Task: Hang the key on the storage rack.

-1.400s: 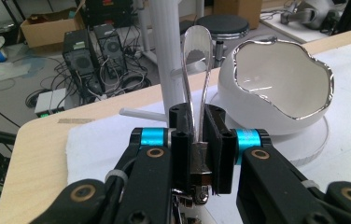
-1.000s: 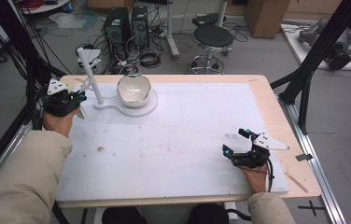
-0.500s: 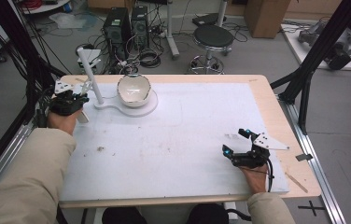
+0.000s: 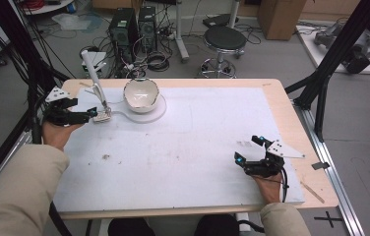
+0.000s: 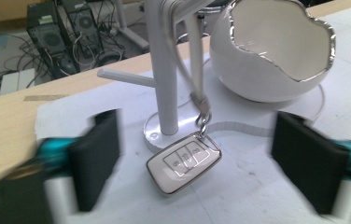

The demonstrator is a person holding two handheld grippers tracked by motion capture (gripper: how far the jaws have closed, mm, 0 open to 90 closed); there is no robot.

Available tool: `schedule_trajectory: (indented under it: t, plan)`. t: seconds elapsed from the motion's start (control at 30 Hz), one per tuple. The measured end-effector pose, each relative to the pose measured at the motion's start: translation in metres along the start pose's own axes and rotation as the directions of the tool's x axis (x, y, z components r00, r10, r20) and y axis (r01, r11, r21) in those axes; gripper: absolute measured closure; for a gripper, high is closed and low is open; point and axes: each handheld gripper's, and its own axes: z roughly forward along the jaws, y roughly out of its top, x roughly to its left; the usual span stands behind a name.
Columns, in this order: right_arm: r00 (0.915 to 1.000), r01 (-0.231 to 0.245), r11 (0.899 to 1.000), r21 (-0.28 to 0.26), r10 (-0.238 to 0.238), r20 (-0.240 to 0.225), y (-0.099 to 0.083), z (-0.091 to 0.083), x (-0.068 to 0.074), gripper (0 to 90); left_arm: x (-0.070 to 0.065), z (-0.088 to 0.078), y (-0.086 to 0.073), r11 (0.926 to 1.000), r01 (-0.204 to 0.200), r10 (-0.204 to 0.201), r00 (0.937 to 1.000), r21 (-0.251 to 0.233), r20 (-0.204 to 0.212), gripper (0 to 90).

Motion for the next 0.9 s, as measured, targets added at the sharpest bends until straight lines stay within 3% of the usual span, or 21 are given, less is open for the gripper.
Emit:
schedule_trajectory:
  t: [0.03,0.1,0.17,0.23,0.6,0.8,0.9]
  plan:
    - [1.0000,-0.001,1.000,0.000,0.001,0.000,0.000,0.000,0.000,0.5,-0.003,-0.006,-0.003,0.9991,-0.015,0.016,0.9992,-0.039,0.037,11.7]
    - [1.0000,-0.004,1.000,0.004,0.004,0.000,0.000,0.000,0.000,0.5,-0.010,-0.018,-0.011,0.9926,-0.057,0.063,0.9961,-0.107,0.062,7.0]
    - [1.0000,0.001,1.000,0.004,-0.001,0.000,0.000,0.000,0.001,0.5,-0.016,-0.028,-0.020,0.9858,-0.041,0.057,0.9940,-0.163,0.094,5.5]
    - [1.0000,0.000,1.000,0.006,0.000,0.003,0.000,0.000,0.001,0.5,-0.022,-0.036,-0.026,0.9855,-0.019,0.039,0.9926,-0.169,0.115,1.7]
    - [1.0000,0.002,1.000,-0.001,-0.002,0.006,0.000,-0.001,0.001,0.5,-0.054,-0.055,-0.053,0.9723,-0.011,0.062,0.9751,-0.233,0.213,1.7]
    - [0.9999,0.009,1.000,0.000,-0.009,0.009,0.000,0.000,0.002,0.5,-0.067,-0.059,-0.073,0.9676,-0.016,0.071,0.9745,-0.252,0.213,1.7]
    - [0.9999,0.010,1.000,0.000,-0.010,0.010,0.000,0.000,0.002,0.5,-0.073,-0.060,-0.085,0.9599,-0.030,0.092,0.9727,-0.279,0.213,1.7]
